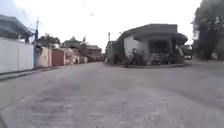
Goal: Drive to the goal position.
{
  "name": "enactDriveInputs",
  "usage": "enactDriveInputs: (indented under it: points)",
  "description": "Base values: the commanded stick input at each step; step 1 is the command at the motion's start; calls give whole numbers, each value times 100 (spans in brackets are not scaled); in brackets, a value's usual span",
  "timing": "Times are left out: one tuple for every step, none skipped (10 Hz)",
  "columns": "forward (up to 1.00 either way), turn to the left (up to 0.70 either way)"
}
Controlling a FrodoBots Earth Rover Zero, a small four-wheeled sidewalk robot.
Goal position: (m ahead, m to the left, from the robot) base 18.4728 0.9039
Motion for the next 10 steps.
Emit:
enactDriveInputs:
  points:
    - [100, -8]
    - [100, -30]
    - [100, -38]
    - [100, -37]
    - [100, -34]
    - [100, -15]
    - [100, -5]
    - [100, 0]
    - [100, 0]
    - [100, 0]
